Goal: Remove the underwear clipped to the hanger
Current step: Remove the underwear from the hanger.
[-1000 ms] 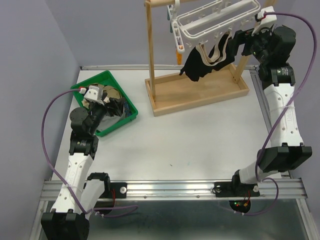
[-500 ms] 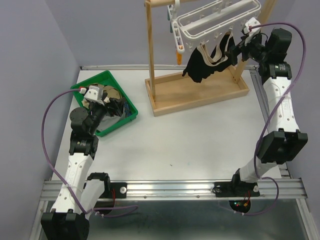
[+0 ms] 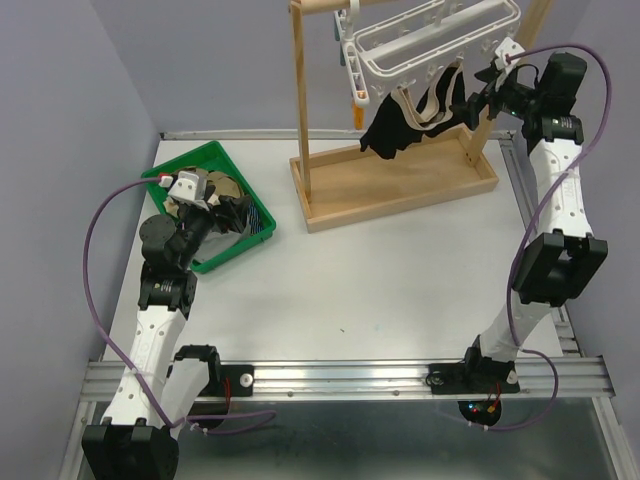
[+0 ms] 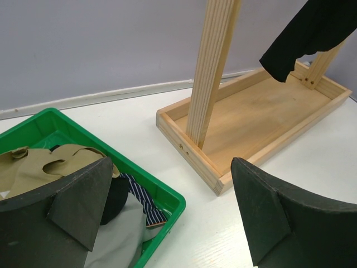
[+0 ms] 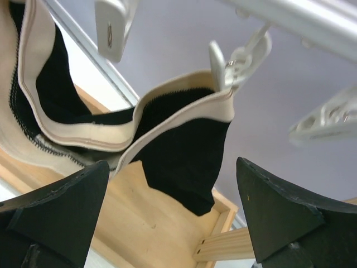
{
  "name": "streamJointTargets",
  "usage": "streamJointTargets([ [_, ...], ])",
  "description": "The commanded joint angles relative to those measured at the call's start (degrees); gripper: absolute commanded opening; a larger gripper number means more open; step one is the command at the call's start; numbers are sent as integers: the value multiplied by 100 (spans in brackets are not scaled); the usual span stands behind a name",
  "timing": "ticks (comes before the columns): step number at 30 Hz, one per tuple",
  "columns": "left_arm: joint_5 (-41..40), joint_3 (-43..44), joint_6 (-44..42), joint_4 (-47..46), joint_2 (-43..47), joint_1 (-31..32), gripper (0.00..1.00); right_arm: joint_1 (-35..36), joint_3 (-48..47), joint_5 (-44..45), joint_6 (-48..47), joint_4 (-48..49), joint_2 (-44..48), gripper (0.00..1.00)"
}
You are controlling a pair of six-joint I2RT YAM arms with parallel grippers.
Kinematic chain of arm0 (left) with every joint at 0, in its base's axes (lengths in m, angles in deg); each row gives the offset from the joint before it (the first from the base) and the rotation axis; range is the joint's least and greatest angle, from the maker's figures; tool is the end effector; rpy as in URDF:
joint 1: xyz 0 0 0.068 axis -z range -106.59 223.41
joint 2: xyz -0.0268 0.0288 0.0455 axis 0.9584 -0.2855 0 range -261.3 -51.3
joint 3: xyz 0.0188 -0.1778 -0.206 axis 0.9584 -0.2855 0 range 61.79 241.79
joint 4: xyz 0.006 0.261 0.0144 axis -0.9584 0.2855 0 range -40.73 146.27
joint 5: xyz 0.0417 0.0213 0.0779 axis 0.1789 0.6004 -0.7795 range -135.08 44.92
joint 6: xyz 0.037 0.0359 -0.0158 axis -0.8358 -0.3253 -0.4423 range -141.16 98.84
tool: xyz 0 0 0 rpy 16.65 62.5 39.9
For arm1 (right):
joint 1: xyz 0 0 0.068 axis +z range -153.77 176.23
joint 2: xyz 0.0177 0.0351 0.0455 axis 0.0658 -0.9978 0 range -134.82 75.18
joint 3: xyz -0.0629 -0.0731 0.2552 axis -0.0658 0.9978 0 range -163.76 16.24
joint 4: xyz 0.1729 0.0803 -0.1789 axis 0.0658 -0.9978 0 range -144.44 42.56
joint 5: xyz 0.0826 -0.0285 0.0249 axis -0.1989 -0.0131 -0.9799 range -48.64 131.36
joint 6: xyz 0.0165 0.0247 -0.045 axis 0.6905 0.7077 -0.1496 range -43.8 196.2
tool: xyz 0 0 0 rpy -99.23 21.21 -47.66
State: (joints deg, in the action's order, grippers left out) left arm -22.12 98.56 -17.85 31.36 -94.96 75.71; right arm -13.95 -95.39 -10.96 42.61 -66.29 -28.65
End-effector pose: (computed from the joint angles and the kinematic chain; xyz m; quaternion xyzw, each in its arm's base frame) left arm 0.1836 -0.0213 0.3463 0.1481 0.6245 -0.1634 0.7493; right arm 0.4100 -0.0450 0.4442 -0.4149 0.6216 0.1031 0.6564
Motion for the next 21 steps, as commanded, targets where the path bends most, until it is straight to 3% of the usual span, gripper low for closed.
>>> streamJointTargets([
  [1,121,-21,-6,-345,33,42,99,-46,-710,-411,282,523,-119,100],
  [13,112,-21,-15,-345,42,42,99,-46,-1185,-498,783,1111,-489,100],
  [21,86,-21,-32,-327,50,42,99,-37,-1150,-824,1257,2015,-621,100],
])
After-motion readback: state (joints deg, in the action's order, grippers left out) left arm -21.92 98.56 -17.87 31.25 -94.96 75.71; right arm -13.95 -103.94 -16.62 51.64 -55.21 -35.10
